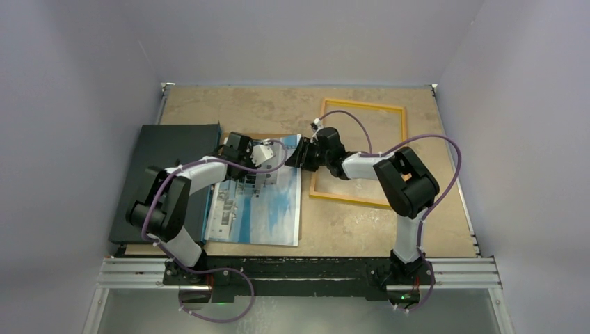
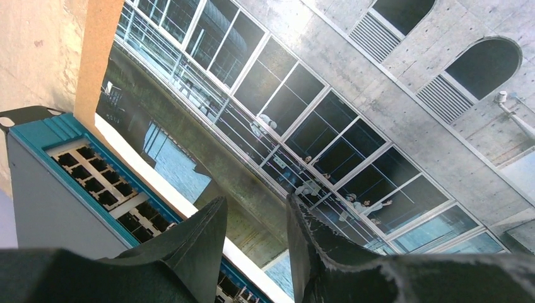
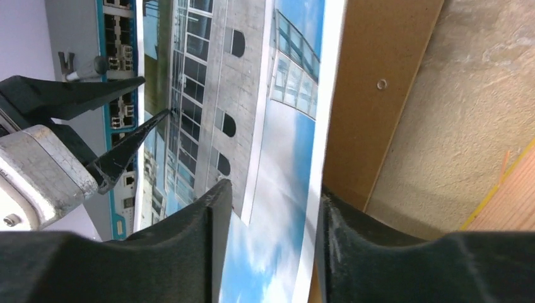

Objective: Put the photo into the frame
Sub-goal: Pick up the photo at the center of the board.

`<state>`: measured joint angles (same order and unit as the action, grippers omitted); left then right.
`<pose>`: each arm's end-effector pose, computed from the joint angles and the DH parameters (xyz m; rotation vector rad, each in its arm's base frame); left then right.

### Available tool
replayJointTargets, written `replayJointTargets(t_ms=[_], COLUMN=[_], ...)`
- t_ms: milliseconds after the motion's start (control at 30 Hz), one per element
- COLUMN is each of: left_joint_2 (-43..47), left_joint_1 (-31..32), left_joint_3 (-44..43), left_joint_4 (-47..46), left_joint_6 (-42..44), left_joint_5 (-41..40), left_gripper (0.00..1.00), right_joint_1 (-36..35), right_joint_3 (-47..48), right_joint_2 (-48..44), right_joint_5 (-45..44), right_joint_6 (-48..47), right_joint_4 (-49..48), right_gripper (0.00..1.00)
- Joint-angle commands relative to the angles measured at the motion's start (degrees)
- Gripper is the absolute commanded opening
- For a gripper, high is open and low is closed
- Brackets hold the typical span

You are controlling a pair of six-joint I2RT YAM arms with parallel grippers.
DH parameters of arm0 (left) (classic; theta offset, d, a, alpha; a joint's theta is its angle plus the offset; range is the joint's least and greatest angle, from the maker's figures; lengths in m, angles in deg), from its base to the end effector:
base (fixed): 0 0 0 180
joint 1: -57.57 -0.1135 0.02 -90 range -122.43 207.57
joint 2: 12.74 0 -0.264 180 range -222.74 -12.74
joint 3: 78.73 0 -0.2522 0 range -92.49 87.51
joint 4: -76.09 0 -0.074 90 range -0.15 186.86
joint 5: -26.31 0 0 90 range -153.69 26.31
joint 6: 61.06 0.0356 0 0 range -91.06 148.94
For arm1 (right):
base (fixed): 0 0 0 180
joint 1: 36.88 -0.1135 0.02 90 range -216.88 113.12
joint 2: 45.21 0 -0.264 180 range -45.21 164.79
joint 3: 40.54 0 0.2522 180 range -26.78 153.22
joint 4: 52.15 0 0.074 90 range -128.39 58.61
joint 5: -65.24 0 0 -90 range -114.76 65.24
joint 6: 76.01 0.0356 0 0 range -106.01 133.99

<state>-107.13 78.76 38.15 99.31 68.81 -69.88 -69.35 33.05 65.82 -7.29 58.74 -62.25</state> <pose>0.2991 -0.1118 0.1568 1.2496 2.2053 0.2669 0.3409 0.2296 0.1570 0.0310 2.2278 1.1090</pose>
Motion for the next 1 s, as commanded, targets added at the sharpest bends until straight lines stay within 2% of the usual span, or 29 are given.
replayJointTargets(t_ms=[0, 67, 133, 200, 267, 300, 400, 433, 533, 667, 800, 967], left_joint_2=[-2.0, -1.9, -1.8, -1.7, -1.6, -1.7, -1.2, -0.8, 2.1, 4.9, 5.6, 7.4], left_joint_1=[0.3, 0.3, 0.4, 0.3, 0.3, 0.3, 0.3, 0.0, -1.7, -4.6, -6.0, -6.2], left_joint_3=[-0.3, -1.1, -2.0, -3.0, -4.1, -4.6, -7.0, -8.8, -15.5, -27.0, -36.2, -38.8], left_joint_4=[5.2, 5.8, 6.4, 7.2, 7.7, 8.0, 9.6, 10.6, 14.4, 18.8, 22.2, 23.0], left_joint_6=[-3.0, -3.6, -4.1, -4.6, -5.0, -5.2, -6.7, -7.6, -11.1, -17.1, -21.4, -23.2], left_joint_5=[4.3, 4.7, 5.2, 5.6, 5.9, 5.9, 5.9, 7.0, 10.4, 14.6, 17.2, 20.1], left_gripper=[0.38, 0.38, 0.38, 0.38, 0.38, 0.38, 0.38, 0.40, 0.53, 0.70, 0.75, 0.76], right_joint_1=[0.2, 0.3, 0.2, 0.2, 0.2, 0.2, 0.6, 0.8, 1.9, 3.7, 6.9, 8.5], right_joint_3=[-0.6, -0.3, 0.1, 0.8, 1.1, 1.2, 1.0, 1.3, 3.0, 9.3, 17.0, 28.7], right_joint_2=[-3.0, -3.2, -3.3, -3.2, -3.5, -3.7, -5.3, -6.0, -9.0, -15.0, -21.7, -29.1], right_joint_5=[4.1, 5.4, 7.0, 7.9, 8.3, 8.4, 7.7, 7.5, 5.8, 0.1, -8.9, -26.7], right_joint_6=[0.7, 0.7, 0.6, 0.4, 0.3, 0.1, -0.1, -0.5, -2.5, -7.5, -13.5, -22.0], right_joint_4=[-5.9, -6.3, -6.9, -7.0, -6.7, -6.3, -4.3, -3.4, 1.3, 13.0, 28.0, 46.6], right_gripper=[0.41, 0.24, 0.14, 0.15, 0.22, 0.20, 0.00, 0.00, 0.00, 0.00, 0.00, 0.00])
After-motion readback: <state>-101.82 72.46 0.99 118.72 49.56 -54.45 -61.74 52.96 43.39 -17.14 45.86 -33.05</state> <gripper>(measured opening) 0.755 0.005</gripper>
